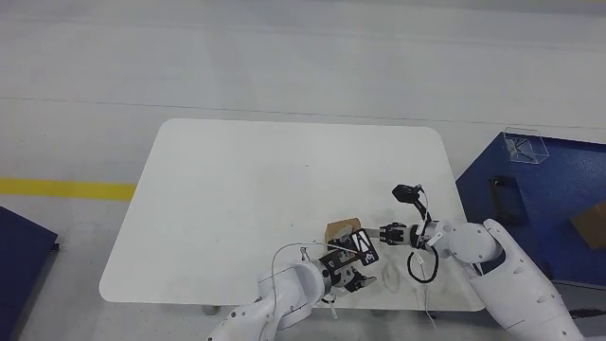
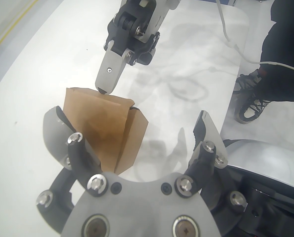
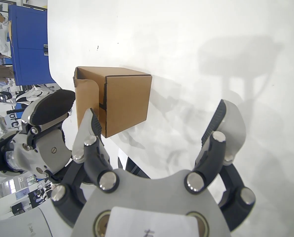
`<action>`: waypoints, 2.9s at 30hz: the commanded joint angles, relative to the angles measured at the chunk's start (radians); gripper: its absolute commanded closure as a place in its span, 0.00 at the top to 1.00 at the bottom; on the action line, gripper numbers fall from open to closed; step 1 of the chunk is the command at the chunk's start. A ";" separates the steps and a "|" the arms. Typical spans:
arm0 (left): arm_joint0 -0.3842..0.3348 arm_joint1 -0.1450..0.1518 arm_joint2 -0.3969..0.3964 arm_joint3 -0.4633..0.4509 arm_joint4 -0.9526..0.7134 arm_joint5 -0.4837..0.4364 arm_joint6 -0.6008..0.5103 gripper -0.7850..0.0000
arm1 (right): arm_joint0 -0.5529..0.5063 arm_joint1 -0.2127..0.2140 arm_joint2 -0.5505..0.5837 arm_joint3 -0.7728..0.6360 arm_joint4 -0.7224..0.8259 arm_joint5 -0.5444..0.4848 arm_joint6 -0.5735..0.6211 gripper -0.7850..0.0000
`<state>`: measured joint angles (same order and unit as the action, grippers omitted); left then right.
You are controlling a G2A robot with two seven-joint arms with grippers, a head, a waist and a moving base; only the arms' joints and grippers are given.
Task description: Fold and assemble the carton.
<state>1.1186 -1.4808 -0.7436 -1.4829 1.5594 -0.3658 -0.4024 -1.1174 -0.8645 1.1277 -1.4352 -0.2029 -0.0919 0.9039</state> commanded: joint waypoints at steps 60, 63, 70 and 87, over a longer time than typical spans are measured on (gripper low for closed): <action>0.042 -0.004 -0.048 -0.048 -0.029 0.113 0.064 1.00 | 0.019 -0.030 -0.003 0.008 -0.004 0.016 0.073 1.00; 0.032 0.003 -0.066 -0.051 0.012 0.093 0.060 1.00 | 0.008 -0.024 0.026 -0.007 0.000 0.016 0.063 1.00; -0.046 0.029 -0.131 -0.003 0.017 -0.198 0.044 1.00 | -0.028 -0.008 0.111 -0.029 0.020 0.012 0.066 1.00; -0.216 0.018 -0.089 0.270 0.005 -0.341 0.054 1.00 | -0.060 0.001 0.169 -0.020 0.045 0.019 0.072 1.00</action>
<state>0.9081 -1.4606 -0.8370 -1.2246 1.5751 -0.7077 -0.3499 -1.1775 -0.8636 1.2962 -1.4554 -0.1579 -0.0733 0.9757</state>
